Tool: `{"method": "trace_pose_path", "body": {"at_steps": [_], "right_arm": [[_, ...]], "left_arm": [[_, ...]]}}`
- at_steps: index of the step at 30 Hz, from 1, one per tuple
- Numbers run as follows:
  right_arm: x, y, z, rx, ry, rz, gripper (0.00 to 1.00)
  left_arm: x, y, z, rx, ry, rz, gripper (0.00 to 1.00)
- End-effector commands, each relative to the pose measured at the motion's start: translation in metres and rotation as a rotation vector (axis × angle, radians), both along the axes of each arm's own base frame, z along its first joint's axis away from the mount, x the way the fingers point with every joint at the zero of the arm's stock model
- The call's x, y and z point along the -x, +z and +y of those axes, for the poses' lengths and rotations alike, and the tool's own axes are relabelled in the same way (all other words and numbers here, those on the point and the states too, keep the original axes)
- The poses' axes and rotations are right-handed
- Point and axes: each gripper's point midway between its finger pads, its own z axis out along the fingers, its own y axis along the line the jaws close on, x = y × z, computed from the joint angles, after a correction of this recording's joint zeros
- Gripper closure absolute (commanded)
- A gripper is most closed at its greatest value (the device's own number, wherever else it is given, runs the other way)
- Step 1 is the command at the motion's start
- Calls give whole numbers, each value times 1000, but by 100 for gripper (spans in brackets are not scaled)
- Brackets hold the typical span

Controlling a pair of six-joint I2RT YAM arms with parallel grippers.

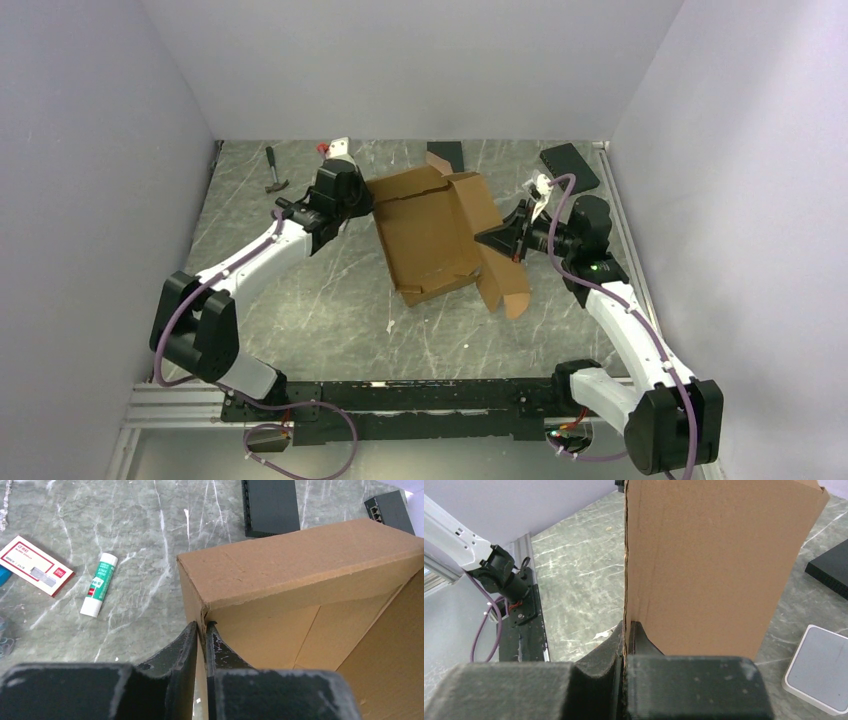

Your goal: Fold the paper box

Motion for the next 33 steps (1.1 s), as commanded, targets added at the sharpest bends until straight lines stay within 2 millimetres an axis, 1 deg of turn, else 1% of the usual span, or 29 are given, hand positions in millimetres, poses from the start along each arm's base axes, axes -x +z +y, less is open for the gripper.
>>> {"method": "trace_pose_path", "body": {"at_steps": [1, 4, 5, 12, 16, 17, 23, 29, 31, 33], "right_arm": [[10, 0, 8, -1, 59, -34, 100], [9, -2, 9, 3, 58, -32, 100], [9, -2, 9, 4, 54, -32, 100], [5, -3, 6, 21, 28, -40, 100], [6, 3, 5, 38, 34, -75, 100], [7, 6, 5, 44, 35, -90, 98], [8, 21, -7, 110, 1, -175, 60], [1, 36, -29, 168, -92, -203, 34], [-5, 42, -39, 199, -144, -217, 23], [-9, 53, -49, 234, -191, -244, 12]], "left_arm": [[-5, 13, -16, 60, -30, -13, 88], [-6, 16, -18, 62, -41, -19, 98], [-6, 16, -18, 61, -41, -20, 100], [-10, 13, -17, 27, -48, -25, 100], [-10, 14, -14, 9, -42, -24, 100], [-10, 15, -13, 2, -44, -25, 100], [-9, 19, -10, -43, -50, -14, 100], [-5, 27, -9, -59, -67, -12, 100], [-4, 29, -10, -63, -78, -12, 100], [-3, 31, -11, -68, -90, -12, 100]]}}
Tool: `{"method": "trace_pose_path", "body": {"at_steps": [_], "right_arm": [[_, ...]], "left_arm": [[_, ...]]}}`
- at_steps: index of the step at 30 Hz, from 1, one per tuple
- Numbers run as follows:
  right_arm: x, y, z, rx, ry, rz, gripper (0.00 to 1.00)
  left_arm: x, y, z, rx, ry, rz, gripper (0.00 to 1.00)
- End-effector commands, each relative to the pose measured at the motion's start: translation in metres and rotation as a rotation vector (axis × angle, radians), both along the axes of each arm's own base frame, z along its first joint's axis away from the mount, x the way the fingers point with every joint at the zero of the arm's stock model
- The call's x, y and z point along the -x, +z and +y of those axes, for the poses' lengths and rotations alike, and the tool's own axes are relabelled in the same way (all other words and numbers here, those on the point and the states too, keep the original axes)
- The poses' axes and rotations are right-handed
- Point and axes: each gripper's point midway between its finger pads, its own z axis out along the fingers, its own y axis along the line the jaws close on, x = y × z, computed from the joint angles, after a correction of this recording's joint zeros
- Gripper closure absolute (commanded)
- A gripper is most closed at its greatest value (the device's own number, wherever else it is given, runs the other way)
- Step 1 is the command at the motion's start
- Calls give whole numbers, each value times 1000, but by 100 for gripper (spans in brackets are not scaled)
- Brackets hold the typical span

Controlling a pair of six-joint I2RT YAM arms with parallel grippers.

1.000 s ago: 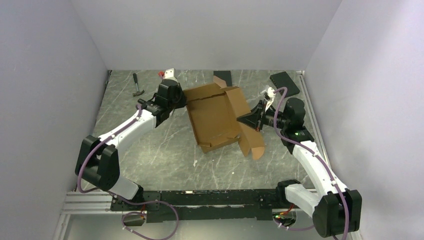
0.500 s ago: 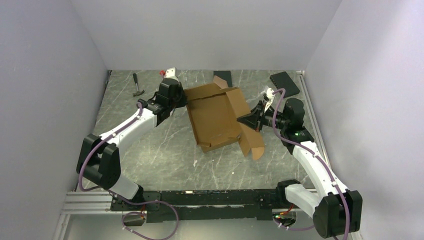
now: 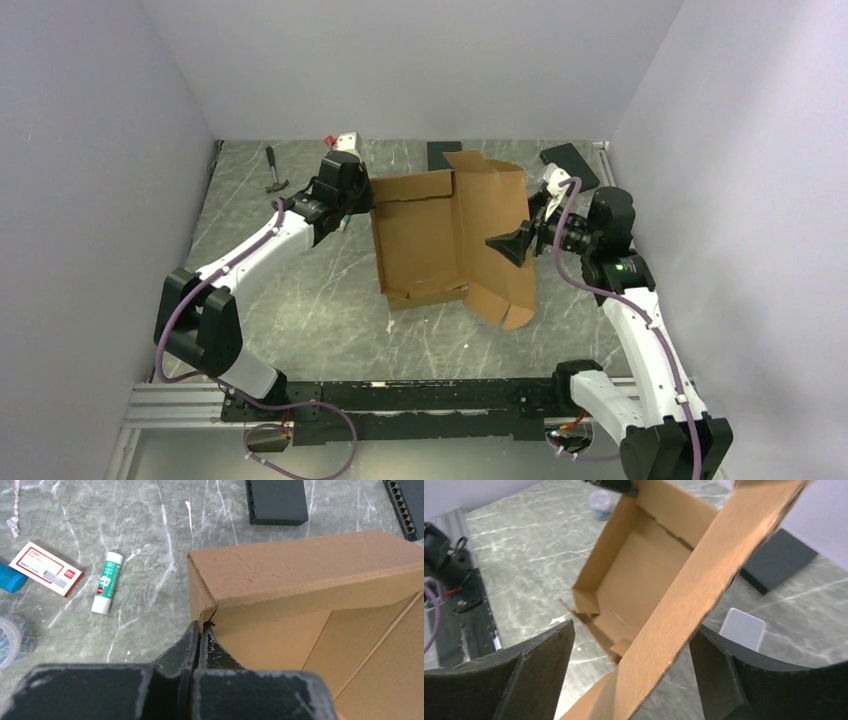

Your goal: Fold the paper box

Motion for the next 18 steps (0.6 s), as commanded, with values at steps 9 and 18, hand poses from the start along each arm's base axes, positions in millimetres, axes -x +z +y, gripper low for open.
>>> {"method": "trace_pose_path", "body": {"at_steps": [9, 18], "right_arm": [[-16, 74, -41, 256, -109, -236, 0], [-25, 100, -15, 341, 70, -352, 1]], "left_arm": [[-2, 26, -14, -29, -104, -34, 100], [-4, 25, -20, -57, -145, -22, 100]]}}
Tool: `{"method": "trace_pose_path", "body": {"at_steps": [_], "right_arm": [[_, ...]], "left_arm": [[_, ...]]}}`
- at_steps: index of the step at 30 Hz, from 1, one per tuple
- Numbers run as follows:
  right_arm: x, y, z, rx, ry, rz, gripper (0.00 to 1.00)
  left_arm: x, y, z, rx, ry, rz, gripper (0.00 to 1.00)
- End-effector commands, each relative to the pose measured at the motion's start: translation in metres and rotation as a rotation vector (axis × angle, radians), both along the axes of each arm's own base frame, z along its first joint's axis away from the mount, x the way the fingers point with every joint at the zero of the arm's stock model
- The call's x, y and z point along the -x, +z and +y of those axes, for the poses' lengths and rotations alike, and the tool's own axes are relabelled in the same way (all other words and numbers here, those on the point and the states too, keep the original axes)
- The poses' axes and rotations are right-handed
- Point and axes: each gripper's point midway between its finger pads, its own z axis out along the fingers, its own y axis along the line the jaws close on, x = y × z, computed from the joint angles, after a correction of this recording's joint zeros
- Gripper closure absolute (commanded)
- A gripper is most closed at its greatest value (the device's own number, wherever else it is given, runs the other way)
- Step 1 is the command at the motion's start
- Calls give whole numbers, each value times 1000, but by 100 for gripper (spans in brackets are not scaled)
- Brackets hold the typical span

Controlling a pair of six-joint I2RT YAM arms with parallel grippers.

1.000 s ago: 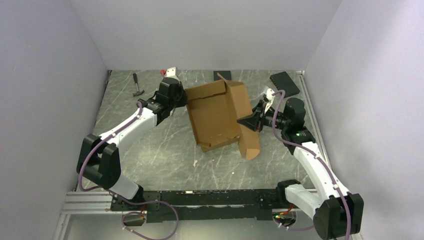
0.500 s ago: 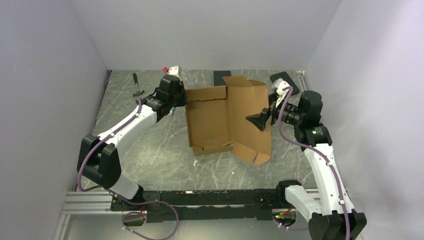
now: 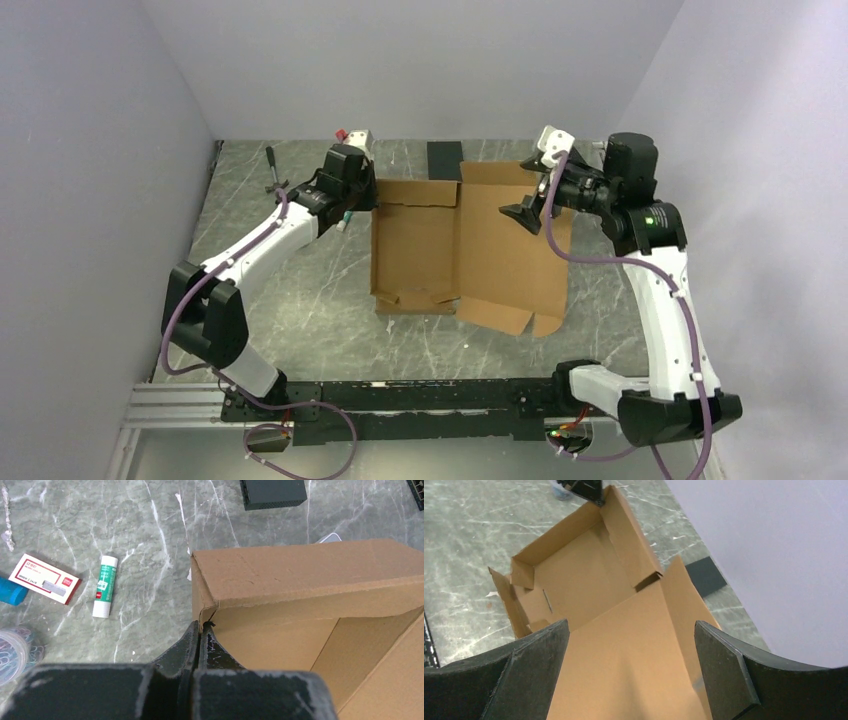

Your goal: Fold the paper box

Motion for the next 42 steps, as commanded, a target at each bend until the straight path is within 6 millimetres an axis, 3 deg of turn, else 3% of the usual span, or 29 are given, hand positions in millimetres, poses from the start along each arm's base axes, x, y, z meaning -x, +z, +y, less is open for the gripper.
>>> {"method": "trace_pose_path", "body": {"at_steps": [1, 3, 5, 11, 21, 27, 32, 35, 42], "right_arm": [[0, 18, 12, 71, 87, -78, 1], [-6, 27, 19, 86, 114, -99, 1], [-12, 20, 31, 111, 151, -87, 1], [-38, -38, 84, 225, 239, -70, 2], [-113, -100, 114, 336, 198, -9, 11], [-119, -119, 127, 411, 207, 5, 25], [-122, -136, 133, 469, 190, -14, 49], [-124, -143, 135, 492, 174, -31, 58], [-125, -148, 137, 499, 153, -73, 68]], "left_arm": [[-5, 23, -12, 10, -55, -49, 100], [-6, 23, -14, 9, -65, -49, 100], [-6, 22, -17, 10, -79, -48, 100], [-4, 22, -28, 16, -120, -50, 100], [1, 17, -36, 18, -150, -41, 100], [1, 15, -38, 21, -152, -42, 100], [1, 15, -39, 27, -155, -42, 100], [2, 16, -40, 31, -156, -45, 100], [4, 18, -43, 47, -166, -49, 100]]}}
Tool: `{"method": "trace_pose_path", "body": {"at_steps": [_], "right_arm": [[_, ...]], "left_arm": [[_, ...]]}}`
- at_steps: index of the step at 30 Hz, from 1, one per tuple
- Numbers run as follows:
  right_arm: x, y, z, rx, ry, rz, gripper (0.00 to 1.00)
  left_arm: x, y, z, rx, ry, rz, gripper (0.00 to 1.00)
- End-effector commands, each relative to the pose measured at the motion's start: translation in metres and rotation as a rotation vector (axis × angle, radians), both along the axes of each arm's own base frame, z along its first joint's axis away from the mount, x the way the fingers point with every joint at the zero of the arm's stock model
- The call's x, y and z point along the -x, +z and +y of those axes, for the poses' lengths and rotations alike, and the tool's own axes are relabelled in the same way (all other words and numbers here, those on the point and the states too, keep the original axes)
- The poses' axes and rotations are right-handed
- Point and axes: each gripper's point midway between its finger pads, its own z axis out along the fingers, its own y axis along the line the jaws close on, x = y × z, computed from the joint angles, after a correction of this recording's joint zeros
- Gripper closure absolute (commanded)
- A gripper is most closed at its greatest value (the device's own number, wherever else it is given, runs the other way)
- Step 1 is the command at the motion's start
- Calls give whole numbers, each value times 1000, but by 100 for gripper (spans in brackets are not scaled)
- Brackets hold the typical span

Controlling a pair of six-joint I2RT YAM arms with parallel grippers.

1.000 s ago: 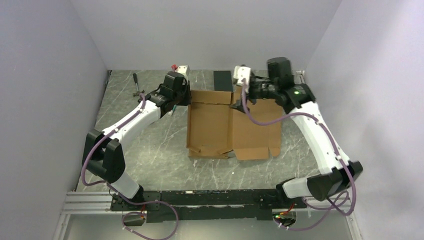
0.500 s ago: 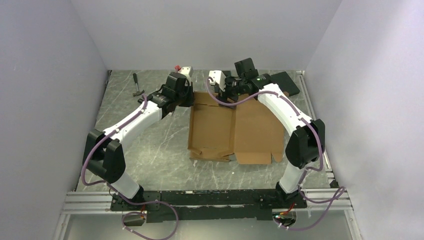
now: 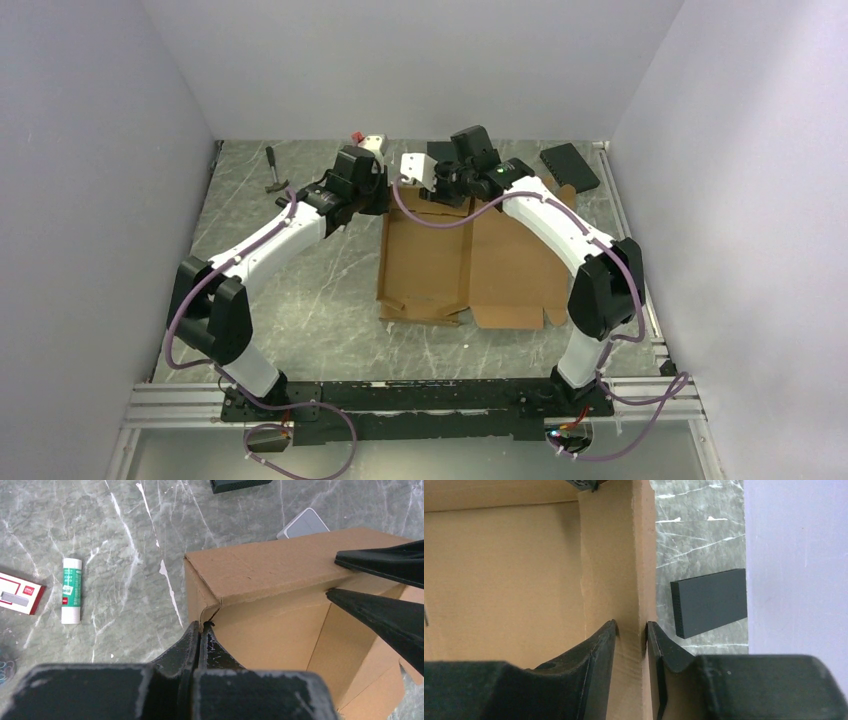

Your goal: Fold the paper box

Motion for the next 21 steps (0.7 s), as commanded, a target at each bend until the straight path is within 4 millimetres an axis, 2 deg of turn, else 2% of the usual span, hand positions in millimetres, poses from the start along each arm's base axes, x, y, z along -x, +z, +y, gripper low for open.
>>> {"method": "trace_pose_path", "body": {"at_steps": [1, 4, 10, 16, 21], "right_arm": [[-6, 15, 1, -9, -13, -91, 68], [-4, 10, 2, 6, -15, -119, 72], [-5, 7, 3, 2, -32, -179, 100], [-3, 7, 3, -32, -78, -184, 100], [4, -3, 3, -36, -73, -163, 100]], "left_arm": [[-5, 24, -14, 53, -39, -69, 100], [-5, 24, -16, 57, -42, -70, 100], [-4, 24, -17, 57, -44, -69, 100], [-2, 21, -23, 76, -71, -53, 100], [-1, 19, -30, 101, -95, -42, 100]]}}
